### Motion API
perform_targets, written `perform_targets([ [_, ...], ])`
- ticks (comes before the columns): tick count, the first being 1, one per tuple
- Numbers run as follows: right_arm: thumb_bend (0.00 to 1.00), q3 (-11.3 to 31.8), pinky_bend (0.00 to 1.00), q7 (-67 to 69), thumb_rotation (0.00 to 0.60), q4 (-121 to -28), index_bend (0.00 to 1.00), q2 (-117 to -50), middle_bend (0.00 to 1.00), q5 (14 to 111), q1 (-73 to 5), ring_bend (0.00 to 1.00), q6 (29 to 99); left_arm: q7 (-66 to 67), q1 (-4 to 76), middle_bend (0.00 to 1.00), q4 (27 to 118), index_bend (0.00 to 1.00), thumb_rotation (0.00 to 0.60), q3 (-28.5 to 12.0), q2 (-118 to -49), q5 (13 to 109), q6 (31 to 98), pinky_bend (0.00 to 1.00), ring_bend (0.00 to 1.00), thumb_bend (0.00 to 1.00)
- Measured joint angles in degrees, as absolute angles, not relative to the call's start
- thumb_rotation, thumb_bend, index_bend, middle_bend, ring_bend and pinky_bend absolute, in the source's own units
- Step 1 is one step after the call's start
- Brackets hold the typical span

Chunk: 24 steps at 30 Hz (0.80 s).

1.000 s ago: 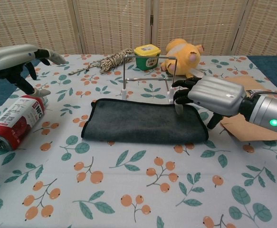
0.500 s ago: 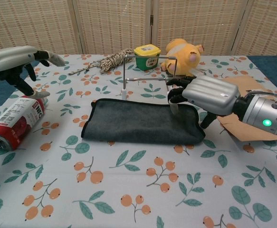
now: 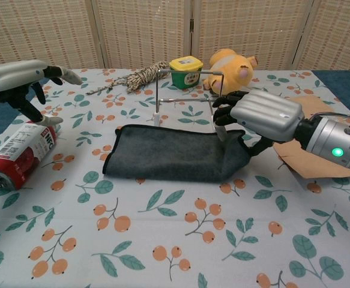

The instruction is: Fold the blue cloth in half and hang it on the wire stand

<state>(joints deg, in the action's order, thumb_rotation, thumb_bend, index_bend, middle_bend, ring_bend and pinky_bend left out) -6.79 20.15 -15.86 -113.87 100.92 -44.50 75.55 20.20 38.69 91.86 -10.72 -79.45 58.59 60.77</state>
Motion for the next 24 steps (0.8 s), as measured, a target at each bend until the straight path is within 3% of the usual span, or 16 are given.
perform_targets([
  [8,0.35,-7.35,0.15,20.90,0.600,-14.50,0.56,-114.58,0.38,101.02,-44.22,0.18,75.83,20.28,38.84,0.13,91.79,0.15,0.600,-10.70,-79.41,58.13,60.34,0.35,0.14,0.28],
  [24,0.35,-9.09,0.15,20.94,0.600,-13.29,0.57,-114.58,0.39,101.68,-42.34,0.19,75.09,20.21,39.23,0.12,92.39,0.15,0.600,-10.56,-78.99,56.79,58.90,0.36,0.13,0.28],
])
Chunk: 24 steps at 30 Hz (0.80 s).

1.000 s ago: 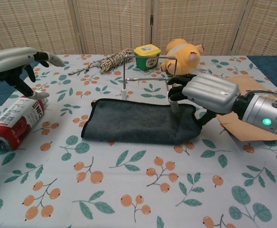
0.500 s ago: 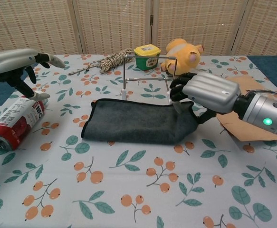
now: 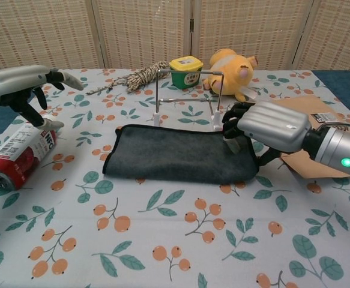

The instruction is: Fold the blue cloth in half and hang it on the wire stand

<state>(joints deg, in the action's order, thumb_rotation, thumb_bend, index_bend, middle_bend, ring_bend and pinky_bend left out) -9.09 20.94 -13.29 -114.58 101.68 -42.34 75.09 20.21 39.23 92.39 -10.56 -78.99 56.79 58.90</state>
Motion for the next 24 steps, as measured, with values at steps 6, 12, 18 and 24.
perform_targets([
  [6,0.36,-8.92,0.15,20.20,0.600,-13.01,0.65,-115.38,0.41,101.40,-42.12,0.20,75.34,20.29,39.42,0.12,92.65,0.15,0.600,-10.58,-78.95,56.71,58.88,0.35,0.13,0.28],
  [12,0.41,-8.12,0.15,19.86,0.600,-13.20,0.75,-115.84,0.45,100.71,-42.08,0.22,76.66,20.31,39.43,0.11,92.84,0.15,0.600,-10.75,-78.65,56.63,59.25,0.35,0.13,0.28],
  [18,0.44,-6.79,0.15,20.29,0.600,-14.73,0.82,-114.70,0.50,99.85,-42.17,0.25,80.70,20.05,39.39,0.12,92.97,0.15,0.600,-10.99,-78.14,56.31,59.40,0.36,0.13,0.28],
  [24,0.47,-5.04,0.15,19.87,0.600,-19.31,0.85,-111.82,0.53,99.11,-42.86,0.27,85.47,19.80,39.39,0.11,93.42,0.15,0.600,-11.34,-77.61,56.36,59.77,0.35,0.13,0.28],
])
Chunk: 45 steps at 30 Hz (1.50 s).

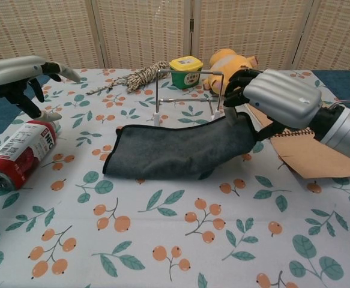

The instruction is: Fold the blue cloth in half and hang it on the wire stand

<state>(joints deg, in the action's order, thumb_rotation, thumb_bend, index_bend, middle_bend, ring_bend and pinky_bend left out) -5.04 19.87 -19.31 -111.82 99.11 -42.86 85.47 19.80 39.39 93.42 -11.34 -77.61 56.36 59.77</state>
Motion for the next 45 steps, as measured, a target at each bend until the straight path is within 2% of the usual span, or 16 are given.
perform_targets([
  [7,0.51,-2.95,0.19,15.50,0.600,-29.87,0.87,-105.92,0.56,98.69,-44.22,0.32,88.45,19.55,39.24,0.11,94.11,0.15,0.600,-11.52,-76.83,56.82,60.39,0.36,0.13,0.28],
  [16,0.51,0.26,0.22,3.66,0.600,-53.99,0.89,-93.21,0.59,98.35,-45.03,0.36,89.62,19.65,38.84,0.11,94.37,0.15,0.600,-11.09,-76.39,58.18,61.33,0.35,0.13,0.28],
  [23,0.51,4.75,0.22,-5.06,0.600,-69.94,0.89,-82.78,0.59,97.27,-44.27,0.37,90.34,20.24,38.75,0.11,94.46,0.16,0.600,-10.88,-76.61,59.07,62.12,0.35,0.13,0.28],
  [27,0.51,7.38,0.22,-7.50,0.600,-74.06,0.89,-79.85,0.59,96.34,-43.81,0.37,90.03,20.25,38.73,0.11,94.65,0.16,0.600,-10.90,-76.61,59.11,62.12,0.35,0.13,0.28],
  [34,0.51,8.55,0.22,-11.43,0.600,-76.65,0.89,-78.25,0.60,95.06,-43.39,0.37,86.75,19.90,38.61,0.11,94.65,0.15,0.600,-10.79,-76.53,59.36,61.98,0.35,0.12,0.28],
  [45,0.51,11.99,0.22,-17.52,0.600,-77.53,0.89,-82.43,0.61,89.75,-45.24,0.38,79.36,18.33,37.93,0.11,94.02,0.15,0.600,-10.48,-76.13,60.00,61.83,0.35,0.12,0.28],
])
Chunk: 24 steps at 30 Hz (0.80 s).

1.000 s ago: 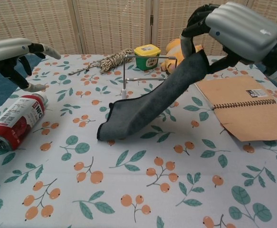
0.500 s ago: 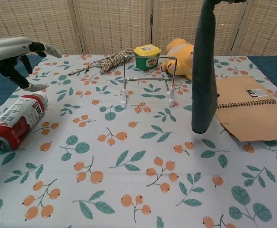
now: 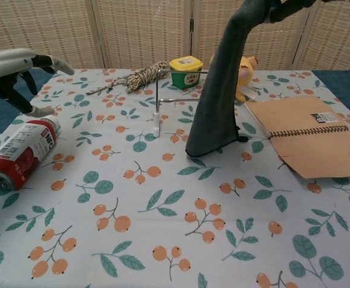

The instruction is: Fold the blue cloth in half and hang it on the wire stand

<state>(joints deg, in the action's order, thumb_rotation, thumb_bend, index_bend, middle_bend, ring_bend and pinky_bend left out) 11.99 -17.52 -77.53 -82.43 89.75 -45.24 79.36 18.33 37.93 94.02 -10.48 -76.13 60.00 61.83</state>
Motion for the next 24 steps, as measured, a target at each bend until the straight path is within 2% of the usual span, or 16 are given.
perform_targets([
  [14,0.51,19.82,0.22,-21.66,0.600,-72.48,0.89,-90.07,0.61,80.90,-51.92,0.38,71.43,16.52,36.92,0.11,93.12,0.15,0.600,-10.15,-75.59,60.81,61.68,0.35,0.12,0.28],
  [24,0.51,22.09,0.22,-22.26,0.600,-66.01,0.89,-94.28,0.61,77.32,-56.04,0.39,67.59,16.10,36.84,0.11,92.44,0.15,0.600,-10.12,-75.90,60.89,61.09,0.35,0.12,0.28],
])
